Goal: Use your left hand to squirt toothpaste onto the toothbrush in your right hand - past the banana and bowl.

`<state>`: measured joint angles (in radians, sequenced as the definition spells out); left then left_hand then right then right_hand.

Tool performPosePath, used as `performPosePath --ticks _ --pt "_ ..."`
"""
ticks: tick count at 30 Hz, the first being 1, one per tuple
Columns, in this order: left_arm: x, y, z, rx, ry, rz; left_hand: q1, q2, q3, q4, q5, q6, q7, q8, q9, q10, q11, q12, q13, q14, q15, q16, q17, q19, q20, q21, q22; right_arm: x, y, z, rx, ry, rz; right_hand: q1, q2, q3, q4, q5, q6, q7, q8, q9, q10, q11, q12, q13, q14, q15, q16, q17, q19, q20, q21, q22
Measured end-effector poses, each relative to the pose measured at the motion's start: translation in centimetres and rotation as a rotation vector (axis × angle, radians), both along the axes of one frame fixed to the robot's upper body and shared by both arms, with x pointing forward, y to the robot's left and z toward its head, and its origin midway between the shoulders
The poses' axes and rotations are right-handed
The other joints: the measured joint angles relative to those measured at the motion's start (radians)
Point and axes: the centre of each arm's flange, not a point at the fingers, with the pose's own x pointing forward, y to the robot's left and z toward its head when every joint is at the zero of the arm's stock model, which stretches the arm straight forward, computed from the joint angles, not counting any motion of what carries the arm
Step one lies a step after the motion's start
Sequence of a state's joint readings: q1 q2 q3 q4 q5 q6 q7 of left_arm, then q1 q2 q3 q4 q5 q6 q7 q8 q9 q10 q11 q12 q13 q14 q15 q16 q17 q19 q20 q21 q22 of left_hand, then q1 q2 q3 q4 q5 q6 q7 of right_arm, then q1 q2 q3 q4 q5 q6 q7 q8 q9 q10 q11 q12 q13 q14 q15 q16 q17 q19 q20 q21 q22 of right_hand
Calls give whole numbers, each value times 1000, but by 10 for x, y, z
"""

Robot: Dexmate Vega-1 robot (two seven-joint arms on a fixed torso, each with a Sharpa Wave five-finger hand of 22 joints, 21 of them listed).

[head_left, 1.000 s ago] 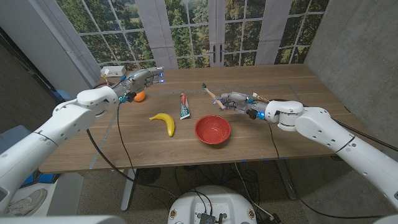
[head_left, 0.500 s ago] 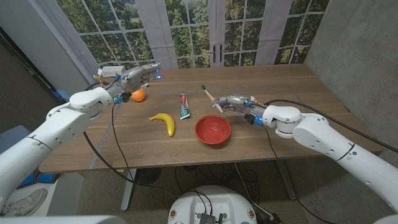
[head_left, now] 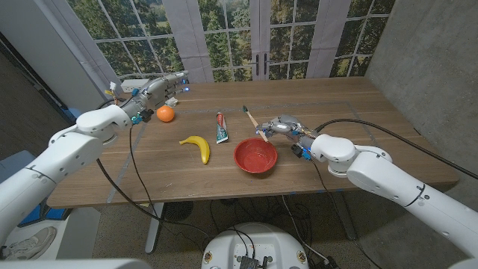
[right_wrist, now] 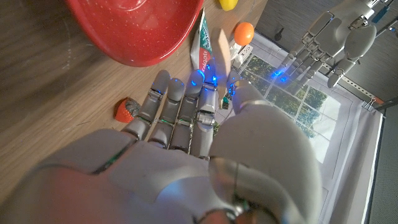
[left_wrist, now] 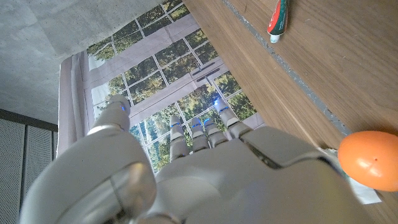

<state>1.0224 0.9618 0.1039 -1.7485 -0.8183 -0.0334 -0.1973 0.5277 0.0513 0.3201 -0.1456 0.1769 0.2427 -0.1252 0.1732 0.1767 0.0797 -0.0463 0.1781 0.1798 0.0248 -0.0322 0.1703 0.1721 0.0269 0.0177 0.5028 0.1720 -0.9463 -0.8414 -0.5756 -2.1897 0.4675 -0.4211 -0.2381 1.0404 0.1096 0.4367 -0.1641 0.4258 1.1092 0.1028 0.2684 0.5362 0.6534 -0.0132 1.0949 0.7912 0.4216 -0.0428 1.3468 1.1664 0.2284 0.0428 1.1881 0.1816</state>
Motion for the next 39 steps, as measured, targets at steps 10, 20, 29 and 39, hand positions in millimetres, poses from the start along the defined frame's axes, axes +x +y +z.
performPosePath --ticks 10,20,29,39 --pt "-7 4 4 -12 -33 -11 -6 -4 -2 -2 0 -11 -11 0 0 -12 -2 0 -3 0 0 0 0 0 0 -4 0 -13 14 -10 -98 -112 -101 -11 -5 8 0 0 0 -8 -4 -5 -5 -5 0 -4 3 -3 -8 3 0 0 0 -5" --pt "-14 5 12 -10 -76 -28 -10 0 -3 -3 0 -21 -21 0 0 -21 -4 0 -3 0 0 4 0 4 4 -11 0 -27 25 -20 -181 -229 -189 -19 -8 8 0 -1 7 -21 -7 -13 8 -18 0 -5 13 -2 -16 8 7 -7 0 -5" --pt "-19 7 14 -9 -98 -35 -14 -4 -3 -3 0 -27 -27 0 0 -21 -4 0 -3 0 0 4 -5 4 4 -15 0 -35 37 -28 -259 -329 -237 -30 -20 17 0 -8 14 -28 -2 -22 20 -30 -4 -18 16 -5 -27 12 10 -10 0 -5" --pt "-21 7 13 -4 -104 -47 -24 -3 -2 -3 0 -34 -34 0 0 -21 -4 0 -3 0 0 8 -5 7 11 -22 0 -37 46 -37 -325 -413 -281 -33 -23 25 0 -9 14 -29 -2 -31 20 -30 -8 -23 28 -5 -35 16 14 -14 0 -5"
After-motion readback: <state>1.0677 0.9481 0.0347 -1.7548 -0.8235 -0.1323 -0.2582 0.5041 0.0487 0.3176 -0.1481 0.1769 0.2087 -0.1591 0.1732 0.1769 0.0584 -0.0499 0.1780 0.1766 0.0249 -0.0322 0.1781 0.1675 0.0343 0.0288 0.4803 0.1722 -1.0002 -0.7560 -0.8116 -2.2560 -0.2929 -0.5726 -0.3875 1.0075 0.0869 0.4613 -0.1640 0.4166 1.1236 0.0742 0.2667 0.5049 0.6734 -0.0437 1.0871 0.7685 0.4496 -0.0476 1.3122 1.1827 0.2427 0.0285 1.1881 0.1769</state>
